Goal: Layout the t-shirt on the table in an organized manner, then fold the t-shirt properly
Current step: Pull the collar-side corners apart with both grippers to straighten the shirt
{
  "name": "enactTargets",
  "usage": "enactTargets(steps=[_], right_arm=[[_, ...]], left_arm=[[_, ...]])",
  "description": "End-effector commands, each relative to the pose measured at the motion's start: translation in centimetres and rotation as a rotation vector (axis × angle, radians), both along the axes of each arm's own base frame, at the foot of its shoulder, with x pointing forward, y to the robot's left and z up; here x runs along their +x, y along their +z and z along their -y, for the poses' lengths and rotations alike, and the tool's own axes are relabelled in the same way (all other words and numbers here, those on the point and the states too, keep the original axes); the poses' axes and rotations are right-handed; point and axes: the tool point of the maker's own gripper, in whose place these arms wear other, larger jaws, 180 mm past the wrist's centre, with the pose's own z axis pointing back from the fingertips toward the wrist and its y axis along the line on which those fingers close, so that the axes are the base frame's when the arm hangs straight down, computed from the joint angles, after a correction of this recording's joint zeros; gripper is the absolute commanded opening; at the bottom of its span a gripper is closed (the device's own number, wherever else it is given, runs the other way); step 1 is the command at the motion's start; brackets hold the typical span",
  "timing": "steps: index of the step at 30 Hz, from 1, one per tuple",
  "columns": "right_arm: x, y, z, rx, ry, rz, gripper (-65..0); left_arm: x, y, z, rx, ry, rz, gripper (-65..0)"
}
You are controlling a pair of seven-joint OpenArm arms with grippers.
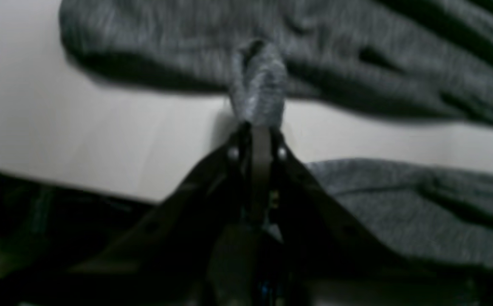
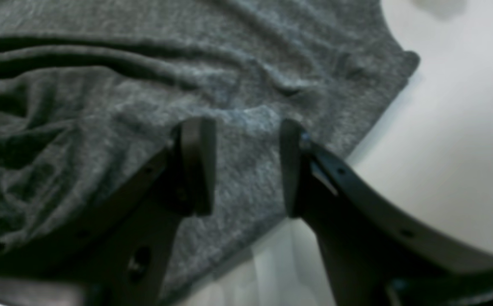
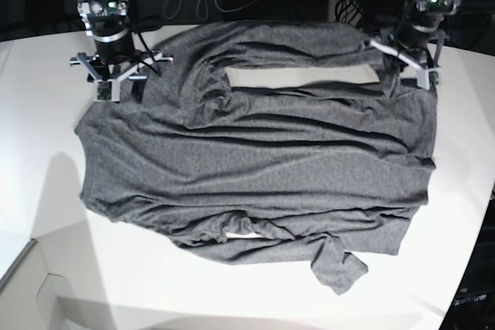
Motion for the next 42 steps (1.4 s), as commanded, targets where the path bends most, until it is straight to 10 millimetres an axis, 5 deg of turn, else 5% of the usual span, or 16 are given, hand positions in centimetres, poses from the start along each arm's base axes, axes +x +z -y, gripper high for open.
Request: enactTargets(steps=[1,10,21,31,38,42], right_arm=[[0.1,0.3,-0.2,0.003,0.005,0.017,-41.6],[-0.6,-5.8,-0.6,0.029,0.008,-0.125,-41.6],[1.0,-6.5,0.2,0.01,0.015,-0.13,-41.6],[0.5,-6.7,0.0,0.015,0.015,-0.14,-41.6],[0.4,-6.8,0.0,0.015,0.015,-0.142,-41.6],[0.0,-6.6,0.0,0.014,0.016,-0.137,-41.6]], left_arm=[[0.2,0.8,-0.4,0.014,-0.001,0.028,-65.0],[-0.8,0.4,-4.6,0.066,0.103,0.006,-65.0],[-0.9,-0.8,-8.9,0.092,0.228,-0.01,-64.5],[-0.5,-0.4,-10.2,0.065,0.34,0.034,-64.2],[-0.6,-0.6,-10.3,0.064,0.344,0.031,-43.5],[-0.5,-0.2,-10.4,0.068,0.344,0.041,-41.0]])
